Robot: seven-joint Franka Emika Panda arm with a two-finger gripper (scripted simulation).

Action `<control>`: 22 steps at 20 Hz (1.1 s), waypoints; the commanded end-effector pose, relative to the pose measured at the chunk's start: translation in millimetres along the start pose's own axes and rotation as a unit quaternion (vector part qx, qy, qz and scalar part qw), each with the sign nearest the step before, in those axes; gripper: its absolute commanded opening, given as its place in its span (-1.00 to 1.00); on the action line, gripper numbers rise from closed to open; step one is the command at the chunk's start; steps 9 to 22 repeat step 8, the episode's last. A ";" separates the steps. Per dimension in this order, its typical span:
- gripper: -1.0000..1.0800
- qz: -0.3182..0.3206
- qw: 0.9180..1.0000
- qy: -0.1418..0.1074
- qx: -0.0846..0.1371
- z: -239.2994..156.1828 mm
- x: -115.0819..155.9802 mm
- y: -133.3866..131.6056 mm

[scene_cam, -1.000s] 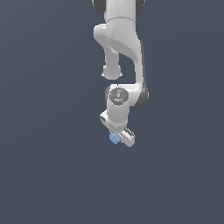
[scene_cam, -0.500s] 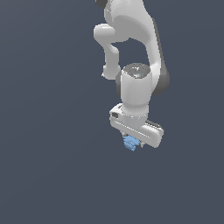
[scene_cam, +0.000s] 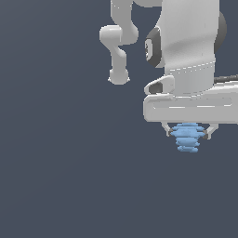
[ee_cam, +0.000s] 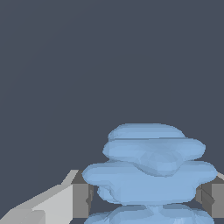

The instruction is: Pick up the object and move it to a goal position.

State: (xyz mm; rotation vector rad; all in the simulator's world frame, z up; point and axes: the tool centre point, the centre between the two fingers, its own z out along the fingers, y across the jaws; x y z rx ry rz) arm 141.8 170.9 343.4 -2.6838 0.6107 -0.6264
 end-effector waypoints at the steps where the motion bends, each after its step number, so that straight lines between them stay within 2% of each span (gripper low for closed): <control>1: -1.00 -0.017 1.000 0.013 0.022 -23.7 4.4 -24.3; 6: -1.00 -0.032 0.998 0.024 0.042 -46.4 6.4 -45.2; 22: -1.00 -0.033 0.998 0.024 0.043 -47.3 6.2 -45.7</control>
